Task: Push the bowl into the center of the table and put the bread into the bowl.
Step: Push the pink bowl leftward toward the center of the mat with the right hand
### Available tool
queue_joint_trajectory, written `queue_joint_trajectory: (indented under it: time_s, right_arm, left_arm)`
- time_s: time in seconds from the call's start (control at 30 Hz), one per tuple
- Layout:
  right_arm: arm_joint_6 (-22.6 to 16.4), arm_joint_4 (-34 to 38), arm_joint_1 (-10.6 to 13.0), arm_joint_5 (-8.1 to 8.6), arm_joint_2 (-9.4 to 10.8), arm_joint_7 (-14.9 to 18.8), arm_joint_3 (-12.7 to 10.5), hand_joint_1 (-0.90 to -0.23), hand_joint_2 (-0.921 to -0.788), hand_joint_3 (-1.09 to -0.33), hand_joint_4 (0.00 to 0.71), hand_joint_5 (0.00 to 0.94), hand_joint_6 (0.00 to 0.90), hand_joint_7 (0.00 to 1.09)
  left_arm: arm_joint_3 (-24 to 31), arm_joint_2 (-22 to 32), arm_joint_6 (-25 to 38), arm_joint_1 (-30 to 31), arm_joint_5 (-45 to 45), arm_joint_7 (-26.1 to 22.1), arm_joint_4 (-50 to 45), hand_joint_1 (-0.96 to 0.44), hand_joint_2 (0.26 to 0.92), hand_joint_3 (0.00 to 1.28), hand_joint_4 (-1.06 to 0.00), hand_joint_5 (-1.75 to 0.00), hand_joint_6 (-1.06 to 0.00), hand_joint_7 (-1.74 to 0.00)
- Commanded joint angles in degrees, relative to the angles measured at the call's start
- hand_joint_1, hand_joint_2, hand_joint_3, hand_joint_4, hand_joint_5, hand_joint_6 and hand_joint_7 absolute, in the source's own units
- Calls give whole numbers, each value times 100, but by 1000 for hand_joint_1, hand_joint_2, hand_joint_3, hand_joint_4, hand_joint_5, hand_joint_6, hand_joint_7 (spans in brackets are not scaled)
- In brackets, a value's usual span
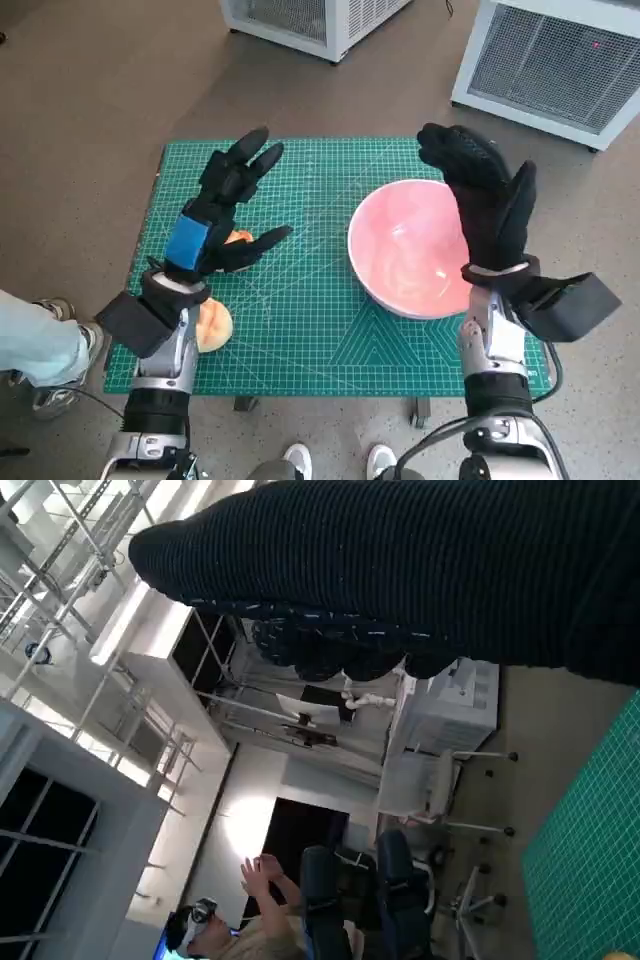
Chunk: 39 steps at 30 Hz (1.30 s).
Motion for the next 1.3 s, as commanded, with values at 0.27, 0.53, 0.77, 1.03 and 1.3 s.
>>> queue_joint_trajectory:
  time_s: [0.27, 0.53, 0.77, 1.03, 1.3]
  right_arm:
    - [77, 114, 51, 74, -30, 62, -60, -635, -921, -715, 246, 1, 129, 446]
    - [132, 241, 4, 209, -166, 173, -225, -625, -921, -715, 249, 2, 132, 447]
    - [109, 768, -171, 423, -462, 407, -554, -620, -921, -709, 268, 11, 138, 445]
    - [-276, 1721, -411, 314, -843, 64, -971, -619, -921, -726, 263, 6, 123, 418]
    - [-481, 2658, -562, -88, -1156, -962, -1157, -616, -921, -774, 239, 0, 120, 396]
  left_arm:
    - [33, 21, -4, -92, -39, 26, 29, -254, 921, 152, -275, -165, -29, -509]
    - [30, 14, -1, -90, -36, 32, 27, -257, 921, 152, -276, -166, -31, -508]
    - [31, -11, -9, -76, -68, 18, 34, -254, 921, 151, -276, -166, -31, -508]
    - [43, -21, -10, -47, -89, 22, 9, -253, 921, 151, -276, -167, -30, -509]
    - [65, -11, -53, -7, -76, 51, 4, -249, 921, 152, -277, -168, -30, -509]
